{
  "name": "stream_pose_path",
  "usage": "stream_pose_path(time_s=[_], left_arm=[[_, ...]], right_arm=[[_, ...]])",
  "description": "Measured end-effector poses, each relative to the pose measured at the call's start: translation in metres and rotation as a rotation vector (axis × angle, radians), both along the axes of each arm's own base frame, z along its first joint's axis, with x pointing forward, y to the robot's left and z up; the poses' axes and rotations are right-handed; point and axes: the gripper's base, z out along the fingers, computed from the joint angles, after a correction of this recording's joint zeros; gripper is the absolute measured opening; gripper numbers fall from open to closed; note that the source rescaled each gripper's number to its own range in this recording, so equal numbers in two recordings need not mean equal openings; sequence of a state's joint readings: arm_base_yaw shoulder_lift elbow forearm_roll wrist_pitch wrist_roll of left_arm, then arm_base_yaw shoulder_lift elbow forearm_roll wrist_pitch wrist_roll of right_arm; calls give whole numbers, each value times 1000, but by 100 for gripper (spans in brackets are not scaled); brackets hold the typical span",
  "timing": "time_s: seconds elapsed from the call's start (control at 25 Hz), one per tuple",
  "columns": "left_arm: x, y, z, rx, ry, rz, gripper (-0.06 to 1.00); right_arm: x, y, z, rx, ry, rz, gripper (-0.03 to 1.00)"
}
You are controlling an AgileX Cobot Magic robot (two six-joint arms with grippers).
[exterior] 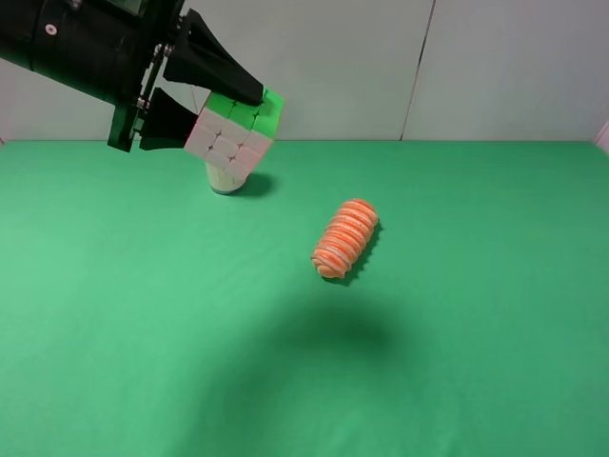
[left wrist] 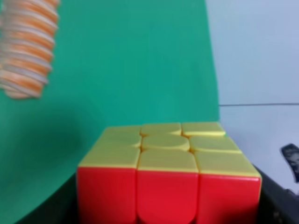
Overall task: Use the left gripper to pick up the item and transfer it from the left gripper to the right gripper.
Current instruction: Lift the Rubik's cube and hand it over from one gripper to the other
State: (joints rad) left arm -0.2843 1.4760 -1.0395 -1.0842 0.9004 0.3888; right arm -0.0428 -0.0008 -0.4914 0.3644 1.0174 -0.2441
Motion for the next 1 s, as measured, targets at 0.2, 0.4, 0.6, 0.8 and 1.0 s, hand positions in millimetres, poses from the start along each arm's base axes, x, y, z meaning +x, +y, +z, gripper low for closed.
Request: stream_pose_path(time_s=[0.2, 0.4, 0.6, 0.8, 1.0], left_arm=[[-3, -2, 3, -38, 25, -27, 0], [-5, -4, 5, -64, 40, -44, 0], [-8, -10, 9, -114, 35, -60, 0], [-16, -23, 10, -126, 36, -111, 0], [-18, -27, 11, -133, 37, -121, 0]], right_arm=[[15, 7, 13, 54, -46, 74, 100], [27, 14, 27, 118, -140, 154, 100], [45, 17, 31, 112, -138, 244, 100], [71, 24, 31, 49, -126, 345, 100], [94, 37, 28, 12, -128, 450, 100]])
